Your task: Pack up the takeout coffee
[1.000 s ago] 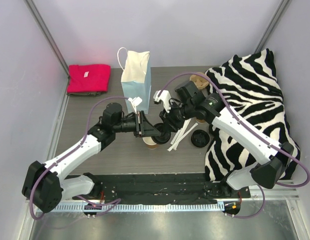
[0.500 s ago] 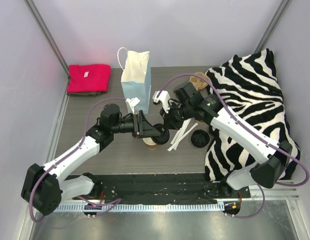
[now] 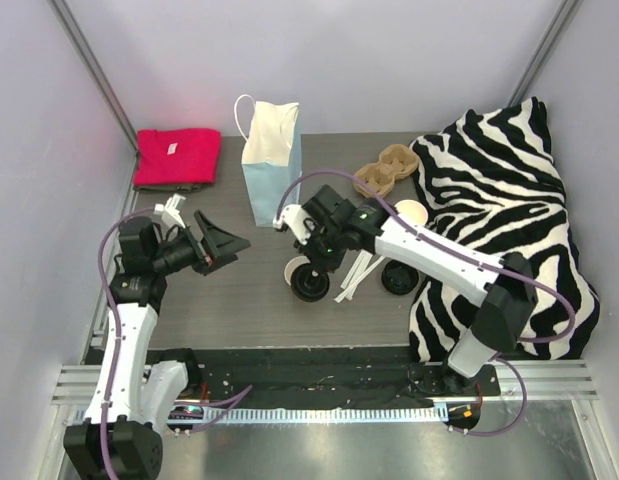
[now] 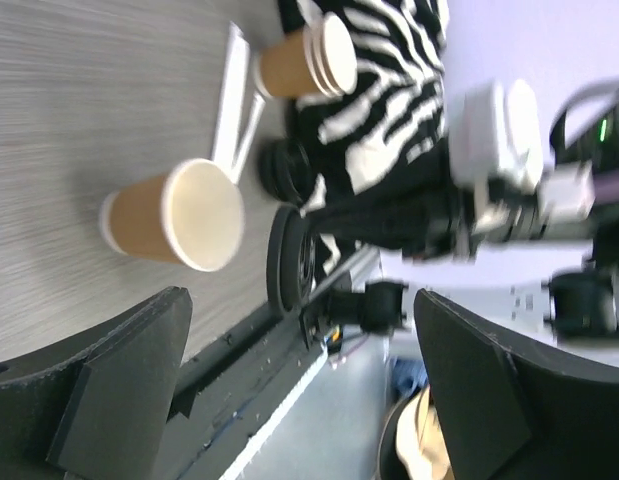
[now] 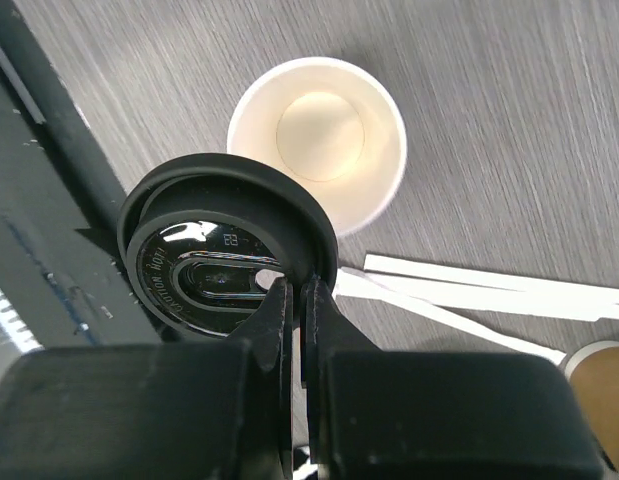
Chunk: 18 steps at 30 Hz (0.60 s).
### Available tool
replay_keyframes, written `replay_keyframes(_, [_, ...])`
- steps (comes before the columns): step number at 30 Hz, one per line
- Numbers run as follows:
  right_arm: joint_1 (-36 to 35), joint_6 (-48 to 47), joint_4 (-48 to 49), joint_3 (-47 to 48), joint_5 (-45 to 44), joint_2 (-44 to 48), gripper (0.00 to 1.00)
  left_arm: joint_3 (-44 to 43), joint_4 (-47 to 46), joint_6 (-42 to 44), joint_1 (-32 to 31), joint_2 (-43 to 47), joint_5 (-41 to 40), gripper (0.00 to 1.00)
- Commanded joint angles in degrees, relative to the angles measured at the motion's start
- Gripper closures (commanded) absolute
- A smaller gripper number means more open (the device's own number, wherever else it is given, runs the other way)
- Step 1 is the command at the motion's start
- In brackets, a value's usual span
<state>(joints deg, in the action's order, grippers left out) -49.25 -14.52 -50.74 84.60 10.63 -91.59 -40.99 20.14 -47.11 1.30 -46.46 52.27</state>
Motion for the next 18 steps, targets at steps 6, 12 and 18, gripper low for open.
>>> replay_keyframes(6, [-3.6,-0.5,-3.6,12.7,-11.5,-9.7,0.98,2.0,4.4,-1.0,5.6,2.7,2.3,0.0])
replay_keyframes(12, [-4.1,-1.8,-6.2,16.6,-13.8,-14.4,0.95,3.7,1.1,-3.7,5.6,4.4,2.3,0.0])
replay_keyframes(18, [-4.1,-2.9,-7.8,18.6,-12.0,-16.2,0.9,3.7,-0.3,-3.9,5.6,4.1,2.7,0.0])
